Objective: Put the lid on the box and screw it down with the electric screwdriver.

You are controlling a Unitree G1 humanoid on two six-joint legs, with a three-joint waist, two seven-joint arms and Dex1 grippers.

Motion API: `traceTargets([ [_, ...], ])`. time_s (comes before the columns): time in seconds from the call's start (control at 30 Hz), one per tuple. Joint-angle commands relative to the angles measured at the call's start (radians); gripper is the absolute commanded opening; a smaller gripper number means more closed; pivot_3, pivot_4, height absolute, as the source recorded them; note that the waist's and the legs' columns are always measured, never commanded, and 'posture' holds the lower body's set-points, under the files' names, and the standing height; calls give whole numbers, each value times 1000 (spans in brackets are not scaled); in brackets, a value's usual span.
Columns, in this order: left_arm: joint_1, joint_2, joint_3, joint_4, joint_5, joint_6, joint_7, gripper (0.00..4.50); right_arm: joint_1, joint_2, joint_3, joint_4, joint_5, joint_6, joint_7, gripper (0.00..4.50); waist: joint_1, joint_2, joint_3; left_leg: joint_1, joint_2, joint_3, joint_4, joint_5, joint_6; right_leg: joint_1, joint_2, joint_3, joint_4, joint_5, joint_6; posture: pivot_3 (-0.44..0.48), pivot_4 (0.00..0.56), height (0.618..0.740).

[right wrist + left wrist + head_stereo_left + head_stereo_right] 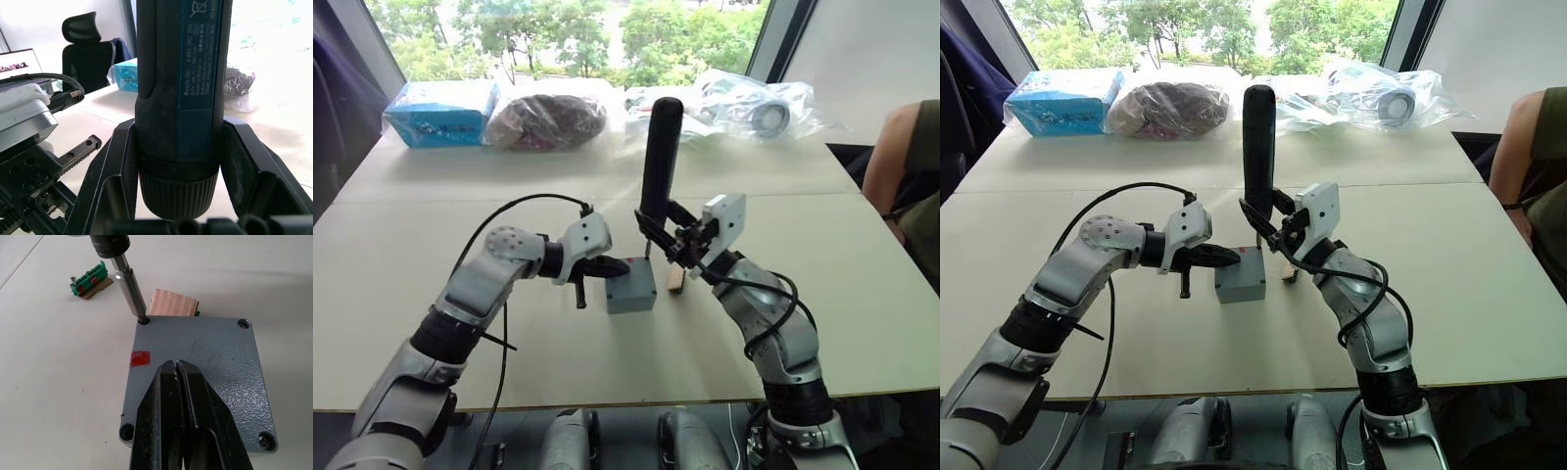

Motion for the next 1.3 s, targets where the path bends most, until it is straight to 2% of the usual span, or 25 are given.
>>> traceTargets([
  [0.03,26,9,-3,-3,16,9,-1,0,35,10,24,13,-12,1,-7,1794,0,0,-1,1,0,0,0,0,0,1,0,0,0,0,0,0,150,740],
  [0.47,39,2,-7,-19,11,16,3,0,86,-29,97,45,-105,10,-22,1794,-1,-2,-12,5,0,0,-1,0,0,5,0,0,0,-1,-1,0,150,740],
  [0.77,57,2,-13,-14,15,8,-1,0,123,-14,112,40,-97,46,-31,1794,-3,-3,-16,17,2,-1,-4,-2,2,17,0,0,-4,-3,-5,0,150,740],
  [1.3,50,-5,-14,-4,33,2,-7,0,118,-28,119,86,-139,105,-77,1794,-4,-8,-28,24,2,-1,-9,-2,2,21,-3,0,-4,-6,-10,0,150,740],
])
